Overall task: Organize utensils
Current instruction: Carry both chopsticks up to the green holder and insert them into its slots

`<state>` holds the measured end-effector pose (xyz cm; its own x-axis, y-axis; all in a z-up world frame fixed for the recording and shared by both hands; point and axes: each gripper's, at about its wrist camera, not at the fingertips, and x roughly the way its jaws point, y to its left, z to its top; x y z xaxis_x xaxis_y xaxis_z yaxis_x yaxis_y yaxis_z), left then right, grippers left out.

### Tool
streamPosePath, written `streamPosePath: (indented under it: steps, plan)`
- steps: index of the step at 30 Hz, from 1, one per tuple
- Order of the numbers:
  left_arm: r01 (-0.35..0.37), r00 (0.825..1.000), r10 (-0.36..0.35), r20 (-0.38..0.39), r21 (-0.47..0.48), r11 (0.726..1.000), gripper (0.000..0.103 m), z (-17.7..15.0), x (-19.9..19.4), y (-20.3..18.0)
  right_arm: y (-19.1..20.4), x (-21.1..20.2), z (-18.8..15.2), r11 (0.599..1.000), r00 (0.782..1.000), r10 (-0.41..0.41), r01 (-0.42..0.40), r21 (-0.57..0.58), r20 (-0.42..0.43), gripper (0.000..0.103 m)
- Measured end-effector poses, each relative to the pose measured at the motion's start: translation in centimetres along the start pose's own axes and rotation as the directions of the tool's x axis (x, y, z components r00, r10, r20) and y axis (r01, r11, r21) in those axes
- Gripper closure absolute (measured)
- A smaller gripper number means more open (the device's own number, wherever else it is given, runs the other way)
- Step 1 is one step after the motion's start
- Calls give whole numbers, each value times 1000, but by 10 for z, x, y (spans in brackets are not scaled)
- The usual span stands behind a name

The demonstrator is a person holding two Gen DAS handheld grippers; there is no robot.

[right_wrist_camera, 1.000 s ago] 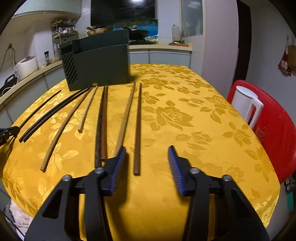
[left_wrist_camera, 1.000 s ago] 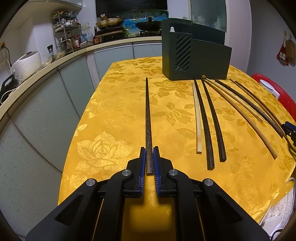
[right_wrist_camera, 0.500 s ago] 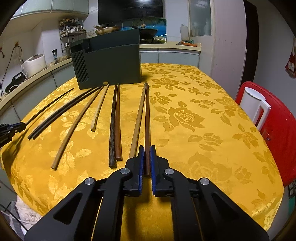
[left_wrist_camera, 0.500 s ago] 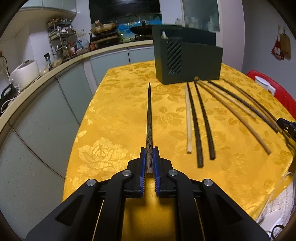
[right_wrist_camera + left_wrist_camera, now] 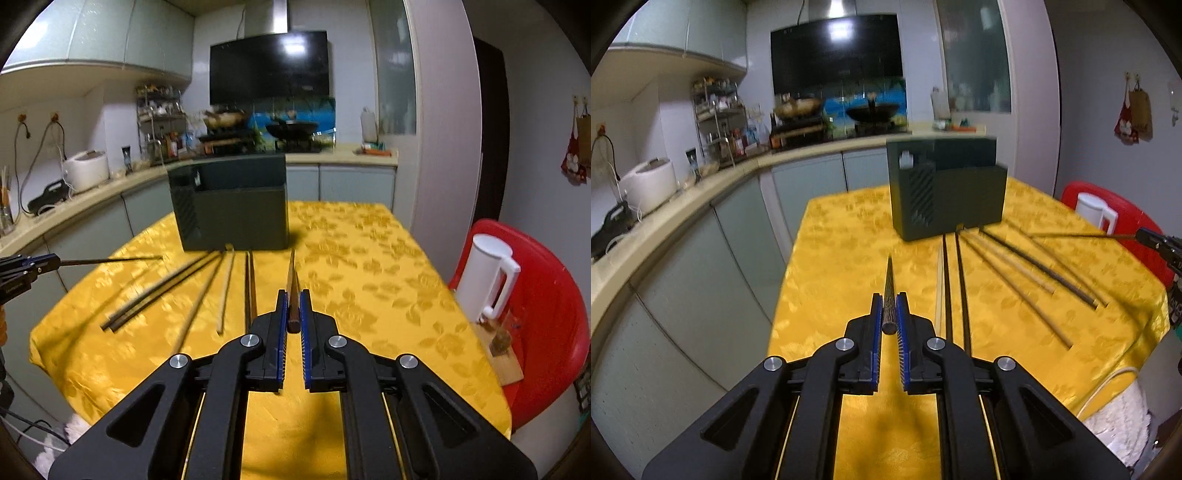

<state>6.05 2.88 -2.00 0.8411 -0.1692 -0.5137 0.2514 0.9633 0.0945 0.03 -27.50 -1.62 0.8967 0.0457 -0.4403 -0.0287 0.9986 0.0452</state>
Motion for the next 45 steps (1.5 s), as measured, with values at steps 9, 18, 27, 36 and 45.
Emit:
streamPosePath:
  steps: [9, 18, 27, 36, 45]
  plan:
    - [-7, 993, 7, 115, 5, 1000, 96, 46, -26, -3, 6, -16, 31, 999, 996, 39, -38, -14, 78, 96]
    - [34, 992, -34, 120, 1, 999, 96, 80, -14, 1, 5, -2, 64, 998, 995, 54, -53, -17, 89, 96]
    - [41, 995, -40, 96, -16, 999, 96, 115, 4, 15, -4, 20, 114, 997, 992, 74, -74, -5, 102, 96]
    - [98, 992, -99, 75, 18, 995, 96, 161, 4, 9, -2, 29, 169, 992, 984, 122, -120, -29, 130, 96]
    - [202, 968, -204, 143, 32, 979, 96, 232, -17, -4, 7, 36, 216, 990, 975, 135, -125, -70, 175, 96]
